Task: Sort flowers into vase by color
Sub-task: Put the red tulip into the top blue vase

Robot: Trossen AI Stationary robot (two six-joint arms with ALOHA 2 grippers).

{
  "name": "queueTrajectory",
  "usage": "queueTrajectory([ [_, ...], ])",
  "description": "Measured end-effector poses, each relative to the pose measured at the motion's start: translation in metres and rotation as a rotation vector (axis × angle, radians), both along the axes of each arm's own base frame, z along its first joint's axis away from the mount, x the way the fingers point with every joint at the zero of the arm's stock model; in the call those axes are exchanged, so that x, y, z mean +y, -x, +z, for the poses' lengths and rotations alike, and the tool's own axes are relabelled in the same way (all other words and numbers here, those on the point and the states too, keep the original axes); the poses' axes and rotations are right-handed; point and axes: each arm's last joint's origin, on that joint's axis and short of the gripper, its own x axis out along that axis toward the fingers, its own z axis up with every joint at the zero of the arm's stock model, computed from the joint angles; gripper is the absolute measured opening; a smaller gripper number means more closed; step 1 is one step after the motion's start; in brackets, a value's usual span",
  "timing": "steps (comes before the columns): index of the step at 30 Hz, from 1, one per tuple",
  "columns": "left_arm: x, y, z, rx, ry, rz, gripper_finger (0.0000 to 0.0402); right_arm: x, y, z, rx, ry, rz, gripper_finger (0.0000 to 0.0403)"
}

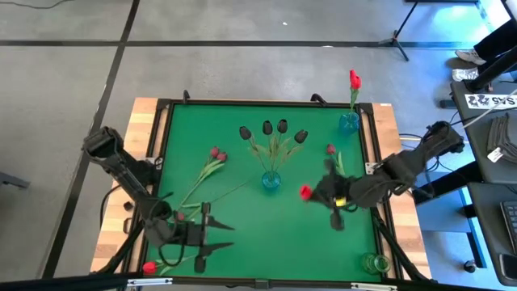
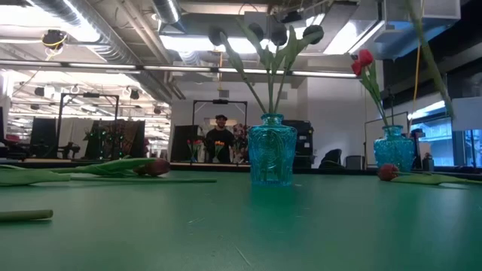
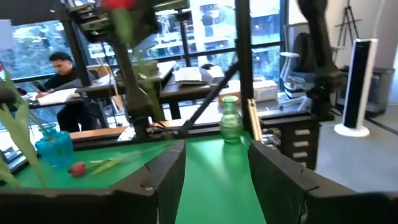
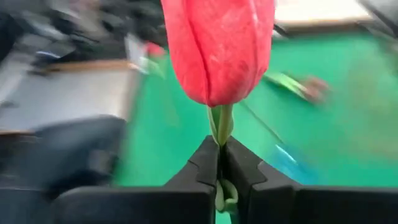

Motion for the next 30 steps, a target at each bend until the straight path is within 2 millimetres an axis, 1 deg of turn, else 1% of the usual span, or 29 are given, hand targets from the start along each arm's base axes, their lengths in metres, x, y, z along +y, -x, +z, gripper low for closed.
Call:
queueTrajectory([
  [4, -0.006, 0.006, -0.005, 0.033, 0.010, -0.020, 0.0170, -0.023, 0.025, -0.003, 0.133, 0.099, -0.263, 0.0007],
  [7, -0.008, 0.008, -0.007, 0.045, 0.011, -0.028, 0.0168, -0.041, 0.047, -0.004, 0.155, 0.151, -0.467, 0.0004],
  [11, -0.009, 0.008, -0.008, 0.056, 0.039, -0.071, 0.0160, -0.063, 0.077, -0.002, 0.145, 0.195, -0.691, 0.0006],
  [12, -0.009, 0.008, -0.008, 0.056, 0.048, -0.078, 0.0158, -0.069, 0.085, -0.001, 0.119, 0.201, -0.745, 0.0005],
  [14, -0.009, 0.008, -0.008, 0.057, 0.049, -0.082, 0.0152, -0.079, 0.096, 0.002, 0.009, 0.201, -0.801, 0.0004],
  [16, -0.008, 0.007, -0.008, 0.056, 0.044, -0.065, 0.0148, -0.094, 0.115, 0.007, -0.073, 0.202, -0.848, 0.0003],
  [18, -0.006, 0.006, -0.008, 0.057, 0.039, -0.035, 0.0146, -0.110, 0.131, 0.011, -0.149, 0.205, -0.936, 0.0003],
  [20, -0.005, 0.005, -0.009, 0.062, 0.053, -0.023, 0.0145, -0.125, 0.147, 0.014, -0.189, 0.236, -1.014, 0.0002],
  [22, -0.004, 0.004, -0.010, 0.068, 0.071, -0.022, 0.0145, -0.134, 0.157, 0.016, -0.185, 0.266, -1.064, 0.0002],
  [24, -0.004, 0.004, -0.011, 0.077, 0.064, -0.030, 0.0145, -0.142, 0.170, 0.018, -0.208, 0.281, -1.131, 0.0002],
  [27, -0.002, 0.002, -0.011, 0.082, 0.041, -0.034, 0.0145, -0.149, 0.186, 0.020, -0.234, 0.335, -1.209, 0.0002],
  [28, -0.001, 0.000, -0.011, 0.082, 0.041, -0.028, 0.0145, -0.151, 0.190, 0.021, -0.248, 0.354, -1.236, 0.0002],
  [30, 0.003, -0.003, -0.011, 0.082, 0.041, -0.012, 0.0145, -0.152, 0.191, 0.022, -0.267, 0.397, -1.275, 0.0001],
])
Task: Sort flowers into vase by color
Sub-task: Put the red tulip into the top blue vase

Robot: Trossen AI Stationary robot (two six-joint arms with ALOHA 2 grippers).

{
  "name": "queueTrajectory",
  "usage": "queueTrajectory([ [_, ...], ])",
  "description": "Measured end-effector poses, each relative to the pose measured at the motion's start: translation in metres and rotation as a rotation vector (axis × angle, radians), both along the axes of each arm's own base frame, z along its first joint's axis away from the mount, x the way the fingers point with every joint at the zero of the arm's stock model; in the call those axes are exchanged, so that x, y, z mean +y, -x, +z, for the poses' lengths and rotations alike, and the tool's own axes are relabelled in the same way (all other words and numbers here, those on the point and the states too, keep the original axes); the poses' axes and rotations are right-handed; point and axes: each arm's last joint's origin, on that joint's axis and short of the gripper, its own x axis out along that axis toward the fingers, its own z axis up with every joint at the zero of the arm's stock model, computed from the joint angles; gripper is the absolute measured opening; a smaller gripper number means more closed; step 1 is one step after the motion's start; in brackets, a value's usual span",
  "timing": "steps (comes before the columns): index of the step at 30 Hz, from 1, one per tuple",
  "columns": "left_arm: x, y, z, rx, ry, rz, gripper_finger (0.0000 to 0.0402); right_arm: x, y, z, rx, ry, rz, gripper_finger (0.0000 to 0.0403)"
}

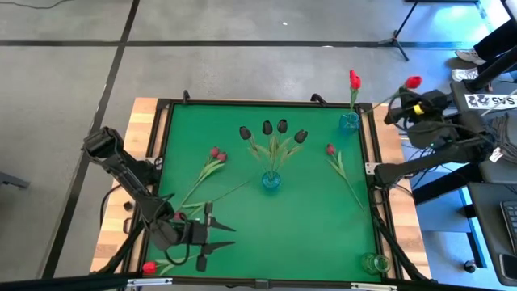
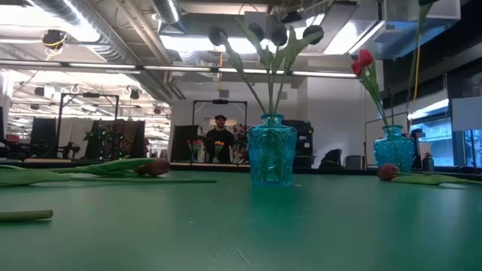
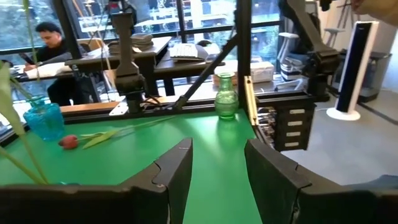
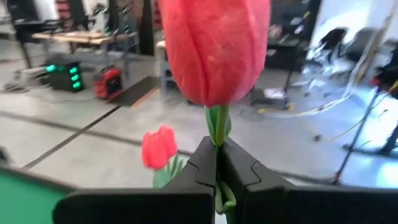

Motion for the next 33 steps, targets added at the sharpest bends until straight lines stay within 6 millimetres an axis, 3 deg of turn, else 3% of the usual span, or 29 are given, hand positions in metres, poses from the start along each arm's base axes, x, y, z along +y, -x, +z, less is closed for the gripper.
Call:
queueTrajectory([
  [5, 0.011, -0.011, 0.000, -0.002, 0.010, 0.038, 0.0145, 0.002, -0.009, 0.003, -0.020, 0.052, -0.041, 0.0001],
  [20, 0.028, -0.031, 0.002, 0.000, 0.055, -0.115, 0.0145, 0.011, -0.057, -0.003, 0.108, 0.045, -0.023, 0.0001],
  [26, 0.027, -0.030, 0.002, 0.006, 0.015, -0.124, 0.0145, 0.000, -0.074, -0.012, 0.183, 0.012, -0.140, 0.0001],
  [33, 0.024, -0.027, -0.003, 0.050, -0.017, -0.136, 0.0145, -0.010, -0.077, -0.028, 0.210, -0.051, -0.187, 0.0001],
])
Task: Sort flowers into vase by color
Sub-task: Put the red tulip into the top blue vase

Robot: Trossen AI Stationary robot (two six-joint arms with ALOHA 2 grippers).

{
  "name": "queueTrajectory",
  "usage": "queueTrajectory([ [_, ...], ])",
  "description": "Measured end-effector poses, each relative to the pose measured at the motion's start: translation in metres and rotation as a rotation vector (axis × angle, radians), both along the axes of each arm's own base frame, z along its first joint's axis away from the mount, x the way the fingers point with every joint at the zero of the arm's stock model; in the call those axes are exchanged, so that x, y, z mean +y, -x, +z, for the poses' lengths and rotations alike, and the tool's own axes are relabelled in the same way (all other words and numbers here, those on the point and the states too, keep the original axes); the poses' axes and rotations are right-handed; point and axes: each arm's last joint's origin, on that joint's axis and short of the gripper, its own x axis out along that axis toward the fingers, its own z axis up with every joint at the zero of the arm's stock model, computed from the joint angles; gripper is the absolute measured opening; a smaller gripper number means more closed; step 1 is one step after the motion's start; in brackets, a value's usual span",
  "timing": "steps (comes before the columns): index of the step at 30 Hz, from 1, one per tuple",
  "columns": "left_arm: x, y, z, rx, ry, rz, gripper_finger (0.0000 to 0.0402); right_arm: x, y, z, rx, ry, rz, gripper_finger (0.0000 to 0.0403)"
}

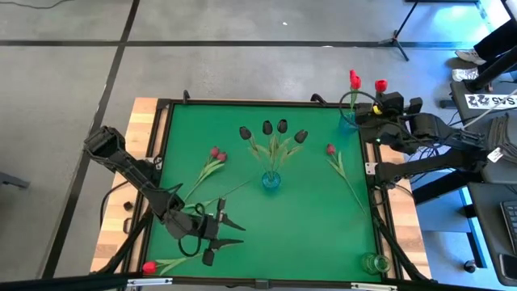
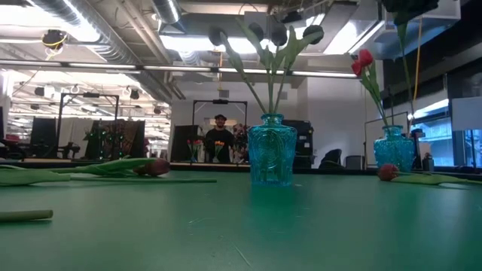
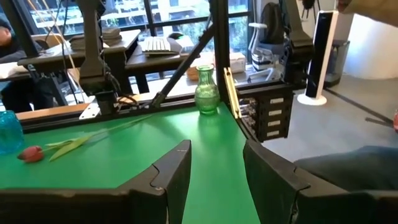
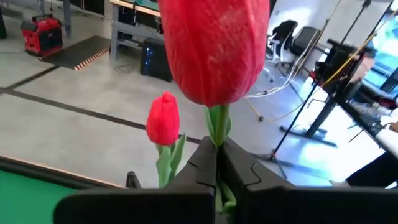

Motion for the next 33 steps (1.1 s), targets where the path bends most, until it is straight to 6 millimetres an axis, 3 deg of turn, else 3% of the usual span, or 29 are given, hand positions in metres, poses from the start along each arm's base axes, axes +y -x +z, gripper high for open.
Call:
queueTrajectory([
  [9, 0.005, -0.004, 0.000, 0.000, 0.004, 0.022, 0.0145, -0.009, -0.009, 0.018, -0.003, -0.025, 0.076, 0.0001],
  [18, 0.003, -0.002, 0.000, 0.004, 0.026, 0.016, 0.0145, -0.021, -0.016, 0.022, -0.022, -0.033, 0.107, 0.0001],
  [24, 0.003, -0.002, 0.000, 0.002, 0.025, 0.032, 0.0145, -0.033, -0.021, -0.004, -0.023, -0.077, 0.119, 0.0001],
  [30, -0.005, 0.012, 0.007, -0.008, 0.016, 0.063, 0.0145, -0.040, -0.006, -0.032, -0.050, -0.113, 0.041, 0.0001],
  [33, 0.000, 0.021, 0.018, 0.002, 0.036, 0.053, 0.0145, -0.045, 0.003, -0.043, -0.095, -0.118, -0.001, 0.0010],
])
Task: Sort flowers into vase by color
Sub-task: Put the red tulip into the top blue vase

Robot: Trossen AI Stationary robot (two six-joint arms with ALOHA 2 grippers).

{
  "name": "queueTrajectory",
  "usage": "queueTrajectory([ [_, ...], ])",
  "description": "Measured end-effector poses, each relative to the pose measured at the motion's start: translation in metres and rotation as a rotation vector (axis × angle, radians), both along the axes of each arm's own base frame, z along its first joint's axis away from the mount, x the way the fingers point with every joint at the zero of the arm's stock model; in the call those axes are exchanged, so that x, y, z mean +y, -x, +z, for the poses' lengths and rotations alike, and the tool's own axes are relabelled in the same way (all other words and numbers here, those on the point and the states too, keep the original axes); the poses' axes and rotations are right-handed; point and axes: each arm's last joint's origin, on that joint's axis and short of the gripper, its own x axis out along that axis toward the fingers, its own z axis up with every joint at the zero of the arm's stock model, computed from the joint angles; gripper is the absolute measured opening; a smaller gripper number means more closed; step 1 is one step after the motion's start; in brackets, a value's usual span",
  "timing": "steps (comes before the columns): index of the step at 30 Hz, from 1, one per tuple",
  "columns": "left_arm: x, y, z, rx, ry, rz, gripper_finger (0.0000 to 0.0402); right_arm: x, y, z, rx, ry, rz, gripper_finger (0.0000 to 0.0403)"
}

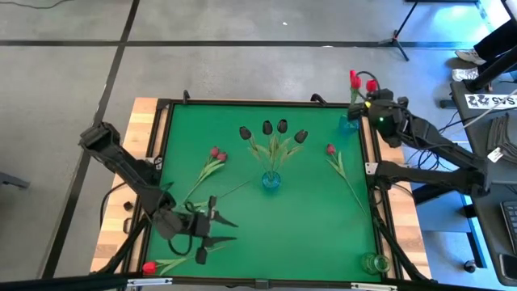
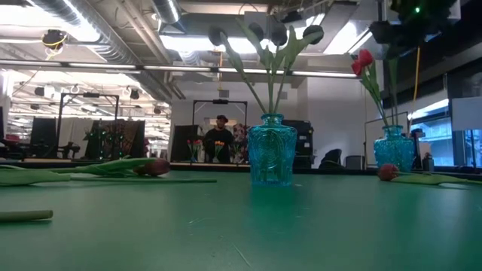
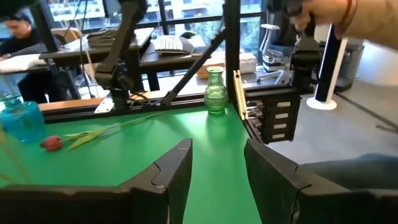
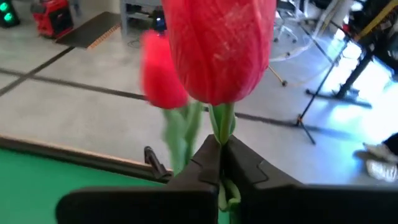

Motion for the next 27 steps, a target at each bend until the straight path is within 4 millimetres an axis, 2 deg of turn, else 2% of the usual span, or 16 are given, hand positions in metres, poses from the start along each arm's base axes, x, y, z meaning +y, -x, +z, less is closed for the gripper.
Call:
queueTrajectory([
  [3, 0.014, 0.008, 0.015, 0.016, 0.051, 0.011, 0.0145, -0.008, 0.004, -0.014, -0.033, -0.017, -0.031, 0.0021],
  [6, 0.036, 0.016, 0.025, 0.071, 0.108, 0.078, 0.0145, -0.017, 0.004, -0.029, -0.056, -0.042, -0.055, 0.0034],
  [9, 0.059, 0.022, 0.024, 0.177, 0.148, 0.170, 0.0145, -0.025, 0.006, -0.039, -0.071, -0.067, -0.075, 0.0055],
  [12, 0.077, 0.027, 0.018, 0.291, 0.213, 0.249, 0.0145, -0.030, 0.009, -0.042, -0.079, -0.100, -0.064, 0.0093],
  [17, 0.106, 0.034, 0.006, 0.450, 0.361, 0.454, 0.0145, -0.033, 0.013, -0.034, -0.115, -0.142, 0.012, 0.0185],
  [22, 0.126, 0.050, -0.013, 0.686, 0.437, 0.671, 0.0145, -0.025, 0.018, -0.015, -0.084, -0.200, 0.131, 0.0275],
  [24, 0.132, 0.057, -0.017, 0.753, 0.454, 0.752, 0.0145, -0.020, 0.021, -0.007, -0.076, -0.230, 0.189, 0.0298],
  [27, 0.134, 0.062, -0.021, 0.832, 0.502, 0.801, 0.0153, -0.009, 0.029, 0.002, -0.080, -0.260, 0.246, 0.0307],
])
